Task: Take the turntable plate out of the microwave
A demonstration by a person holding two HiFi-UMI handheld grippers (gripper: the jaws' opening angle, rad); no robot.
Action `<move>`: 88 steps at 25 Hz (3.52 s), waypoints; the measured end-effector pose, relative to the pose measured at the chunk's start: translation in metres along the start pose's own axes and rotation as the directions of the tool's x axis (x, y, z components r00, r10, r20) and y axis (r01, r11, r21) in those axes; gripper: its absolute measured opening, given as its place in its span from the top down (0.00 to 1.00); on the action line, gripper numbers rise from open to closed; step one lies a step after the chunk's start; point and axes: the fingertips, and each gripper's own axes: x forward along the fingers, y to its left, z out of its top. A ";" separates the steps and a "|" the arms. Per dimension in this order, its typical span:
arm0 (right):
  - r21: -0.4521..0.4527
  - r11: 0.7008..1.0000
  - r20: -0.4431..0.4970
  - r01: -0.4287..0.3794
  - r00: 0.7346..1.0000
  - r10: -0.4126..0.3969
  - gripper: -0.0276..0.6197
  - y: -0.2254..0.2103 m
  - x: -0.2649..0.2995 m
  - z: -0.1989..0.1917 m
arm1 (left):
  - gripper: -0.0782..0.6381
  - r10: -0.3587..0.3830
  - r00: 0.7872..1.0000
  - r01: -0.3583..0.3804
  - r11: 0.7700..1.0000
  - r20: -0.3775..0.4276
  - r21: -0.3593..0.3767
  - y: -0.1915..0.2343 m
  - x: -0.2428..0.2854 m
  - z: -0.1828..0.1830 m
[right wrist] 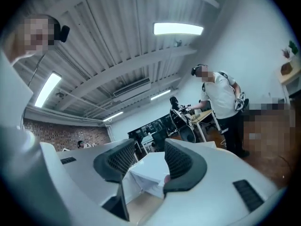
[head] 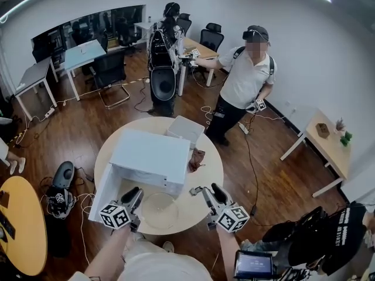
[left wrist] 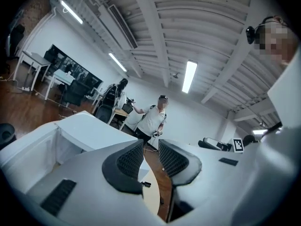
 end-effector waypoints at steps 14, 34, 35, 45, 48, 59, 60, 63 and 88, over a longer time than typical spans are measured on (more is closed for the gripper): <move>-0.316 0.948 0.054 -0.034 0.997 0.053 0.65 0.090 -0.004 0.045 | 0.74 -0.112 0.992 0.103 0.983 0.053 0.152 -0.042 -0.036 0.066; -0.322 0.939 0.047 0.118 0.993 -0.109 0.65 0.195 0.037 -0.025 | 0.74 -0.202 0.977 0.212 0.964 -0.074 0.159 0.040 -0.112 0.084; -0.324 0.939 0.050 0.118 0.993 -0.108 0.65 0.200 0.040 -0.026 | 0.75 -0.208 0.975 0.218 0.963 -0.075 0.160 0.044 -0.115 0.085; -0.325 0.923 0.051 0.205 0.979 -0.199 0.65 0.238 0.035 -0.065 | 0.75 -0.247 0.960 0.266 0.952 -0.134 0.152 0.075 -0.143 0.070; -0.315 0.920 0.035 0.234 0.971 -0.235 0.65 0.239 0.029 -0.082 | 0.75 -0.252 0.955 0.274 0.952 -0.157 0.137 0.086 -0.144 0.057; -0.284 0.896 -0.004 0.342 0.934 -0.358 0.65 0.236 -0.009 -0.111 | 0.75 -0.313 0.914 0.347 0.932 -0.259 0.100 0.078 -0.136 0.004; -0.284 0.893 -0.004 0.349 0.931 -0.365 0.65 0.235 -0.013 -0.112 | 0.75 -0.319 0.910 0.356 0.929 -0.265 0.101 0.075 -0.135 0.000; -0.284 0.888 -0.001 0.361 0.926 -0.377 0.65 0.230 -0.024 -0.115 | 0.75 -0.332 0.901 0.375 0.920 -0.281 0.115 0.064 -0.130 -0.009; -0.217 0.960 -0.079 0.176 0.977 -0.197 0.65 0.188 -0.120 -0.110 | 0.75 -0.133 0.955 0.166 0.980 -0.267 0.107 -0.029 -0.158 -0.074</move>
